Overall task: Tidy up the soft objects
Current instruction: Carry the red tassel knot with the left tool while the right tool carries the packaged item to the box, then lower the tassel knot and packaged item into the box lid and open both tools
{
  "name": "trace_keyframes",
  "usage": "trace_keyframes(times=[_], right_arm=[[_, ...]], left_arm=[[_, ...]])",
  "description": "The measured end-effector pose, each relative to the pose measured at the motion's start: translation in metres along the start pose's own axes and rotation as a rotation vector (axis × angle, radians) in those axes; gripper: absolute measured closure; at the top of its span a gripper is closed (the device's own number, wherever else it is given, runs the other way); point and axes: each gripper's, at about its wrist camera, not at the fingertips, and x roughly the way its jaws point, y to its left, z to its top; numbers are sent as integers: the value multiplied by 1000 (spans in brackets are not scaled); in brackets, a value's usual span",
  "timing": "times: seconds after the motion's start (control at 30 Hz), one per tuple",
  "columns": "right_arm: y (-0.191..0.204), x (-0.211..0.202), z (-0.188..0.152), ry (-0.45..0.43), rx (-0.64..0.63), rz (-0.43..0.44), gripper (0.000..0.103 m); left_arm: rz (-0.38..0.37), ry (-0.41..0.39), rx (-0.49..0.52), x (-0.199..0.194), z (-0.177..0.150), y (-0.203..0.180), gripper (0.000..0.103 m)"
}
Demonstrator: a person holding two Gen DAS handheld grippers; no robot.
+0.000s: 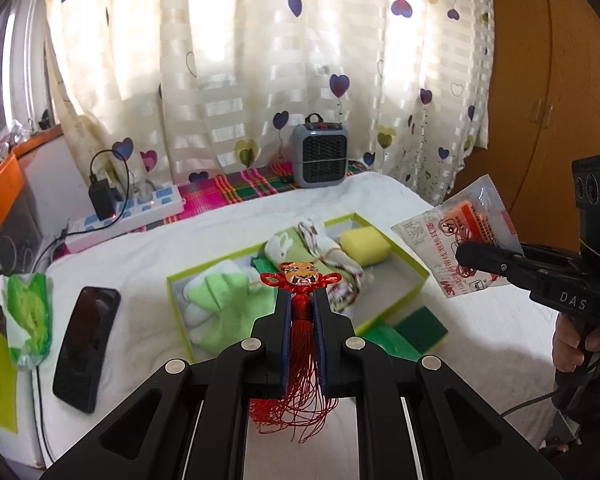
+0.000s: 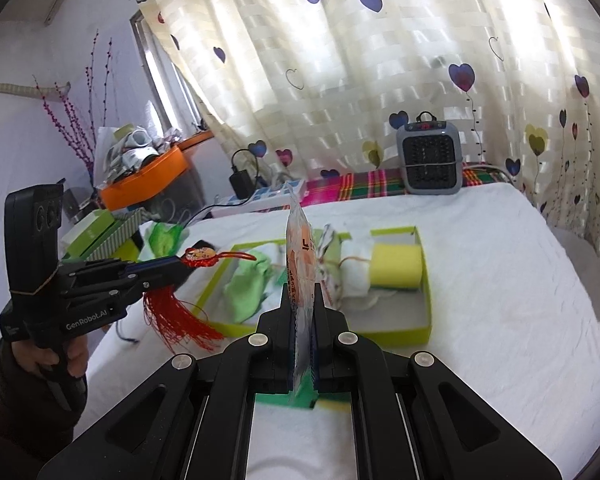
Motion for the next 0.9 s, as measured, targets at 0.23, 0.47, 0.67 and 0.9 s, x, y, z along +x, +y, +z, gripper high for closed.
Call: trace_keyframes(times=[0.23, 0.47, 0.67, 0.9], right_arm=[[-10, 25, 19, 16, -15, -44, 97], [-18, 58, 29, 57, -41, -81, 97], [-21, 80, 32, 83, -60, -108, 97], [-10, 106, 26, 124, -178, -183, 97]], left_arm=[[-2, -5, -46, 27, 25, 12, 93], [-7, -1, -85, 54, 41, 20, 93], [7, 32, -104, 82, 42, 25, 93], [16, 114, -150, 115, 26, 38, 93]])
